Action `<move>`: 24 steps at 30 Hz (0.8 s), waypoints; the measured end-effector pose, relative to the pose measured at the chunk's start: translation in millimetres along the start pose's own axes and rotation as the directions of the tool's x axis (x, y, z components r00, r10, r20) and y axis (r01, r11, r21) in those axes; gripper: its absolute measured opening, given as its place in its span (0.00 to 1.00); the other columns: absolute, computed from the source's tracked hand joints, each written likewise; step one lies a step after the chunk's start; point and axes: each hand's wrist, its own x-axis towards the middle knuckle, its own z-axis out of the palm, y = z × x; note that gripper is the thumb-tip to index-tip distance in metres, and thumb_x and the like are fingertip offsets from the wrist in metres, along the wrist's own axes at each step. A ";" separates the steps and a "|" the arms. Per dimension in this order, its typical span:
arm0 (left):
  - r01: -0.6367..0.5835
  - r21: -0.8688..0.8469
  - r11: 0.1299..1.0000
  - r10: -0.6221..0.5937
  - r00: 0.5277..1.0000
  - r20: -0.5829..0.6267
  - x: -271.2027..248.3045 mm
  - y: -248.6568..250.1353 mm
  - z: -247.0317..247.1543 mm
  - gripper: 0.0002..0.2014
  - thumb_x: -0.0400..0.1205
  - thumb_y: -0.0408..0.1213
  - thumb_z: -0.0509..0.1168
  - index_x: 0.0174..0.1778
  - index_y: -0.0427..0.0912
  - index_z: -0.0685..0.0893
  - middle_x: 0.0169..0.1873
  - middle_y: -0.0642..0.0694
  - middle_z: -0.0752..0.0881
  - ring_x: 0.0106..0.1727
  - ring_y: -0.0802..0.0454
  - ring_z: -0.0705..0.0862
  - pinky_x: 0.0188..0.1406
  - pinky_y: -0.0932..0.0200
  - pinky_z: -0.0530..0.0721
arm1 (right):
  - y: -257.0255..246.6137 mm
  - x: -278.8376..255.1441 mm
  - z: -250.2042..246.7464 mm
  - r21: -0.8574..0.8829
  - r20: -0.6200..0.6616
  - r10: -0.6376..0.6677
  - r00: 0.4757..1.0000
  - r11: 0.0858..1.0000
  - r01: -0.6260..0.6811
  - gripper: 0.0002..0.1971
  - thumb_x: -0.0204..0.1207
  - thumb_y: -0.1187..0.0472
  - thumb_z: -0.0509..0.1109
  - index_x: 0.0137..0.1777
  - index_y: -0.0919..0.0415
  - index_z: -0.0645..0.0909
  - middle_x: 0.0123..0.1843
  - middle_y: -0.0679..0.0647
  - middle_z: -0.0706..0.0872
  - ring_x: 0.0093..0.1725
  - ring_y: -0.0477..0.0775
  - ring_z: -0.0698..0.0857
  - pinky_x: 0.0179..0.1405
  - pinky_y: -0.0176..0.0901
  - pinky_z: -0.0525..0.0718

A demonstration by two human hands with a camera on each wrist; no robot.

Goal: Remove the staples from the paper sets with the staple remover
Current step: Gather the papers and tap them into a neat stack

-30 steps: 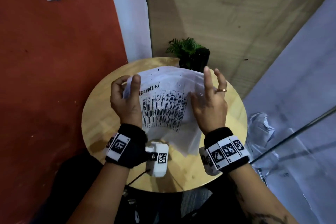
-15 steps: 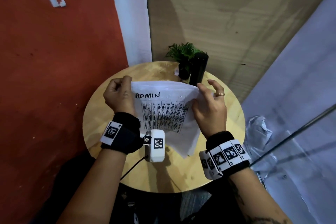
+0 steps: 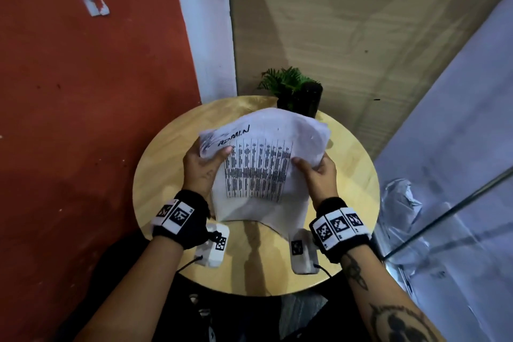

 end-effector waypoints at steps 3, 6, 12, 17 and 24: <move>-0.100 -0.011 0.995 0.098 0.989 -0.111 -4.8 6.0 7.1 0.17 0.72 0.28 0.76 0.54 0.44 0.83 0.47 0.54 0.88 0.51 0.54 0.87 0.60 0.56 0.83 | -10.0 -6.9 13.9 -0.005 -0.096 -0.124 0.988 0.992 0.124 0.22 0.68 0.57 0.71 0.60 0.68 0.80 0.45 0.53 0.87 0.41 0.44 0.84 0.45 0.43 0.82; -0.138 0.013 0.990 0.139 0.984 -0.114 -16.8 4.8 9.7 0.16 0.67 0.41 0.78 0.47 0.57 0.83 0.46 0.54 0.89 0.52 0.48 0.86 0.60 0.48 0.84 | -13.0 -18.8 17.7 -0.148 -0.164 -0.207 0.965 0.972 0.184 0.31 0.67 0.55 0.70 0.71 0.62 0.71 0.49 0.47 0.84 0.49 0.50 0.83 0.44 0.35 0.75; -0.164 -0.130 0.978 0.116 0.943 -0.313 -12.0 19.9 21.2 0.26 0.59 0.63 0.75 0.45 0.55 0.75 0.41 0.54 0.79 0.43 0.60 0.78 0.45 0.72 0.77 | -29.4 -16.4 3.5 -0.538 -0.012 -0.612 0.790 0.670 0.511 0.45 0.69 0.55 0.78 0.76 0.47 0.49 0.76 0.71 0.65 0.66 0.61 0.74 0.44 0.45 0.78; -0.153 -0.115 0.981 0.083 0.882 -0.465 8.5 28.1 33.6 0.13 0.75 0.32 0.74 0.39 0.52 0.75 0.30 0.51 0.78 0.24 0.71 0.77 0.32 0.74 0.75 | -34.2 -14.2 -4.3 -0.672 0.143 -0.628 0.765 0.506 0.540 0.24 0.73 0.55 0.71 0.70 0.55 0.76 0.75 0.68 0.67 0.46 0.65 0.83 0.34 0.52 0.85; -0.136 -0.056 0.989 0.100 0.901 -0.421 10.4 29.7 24.2 0.16 0.72 0.33 0.75 0.40 0.55 0.75 0.29 0.52 0.78 0.24 0.71 0.77 0.32 0.75 0.74 | -32.7 -17.9 -9.2 -0.633 0.199 -0.633 0.748 0.500 0.591 0.21 0.79 0.59 0.56 0.70 0.56 0.76 0.76 0.70 0.64 0.41 0.65 0.83 0.36 0.50 0.84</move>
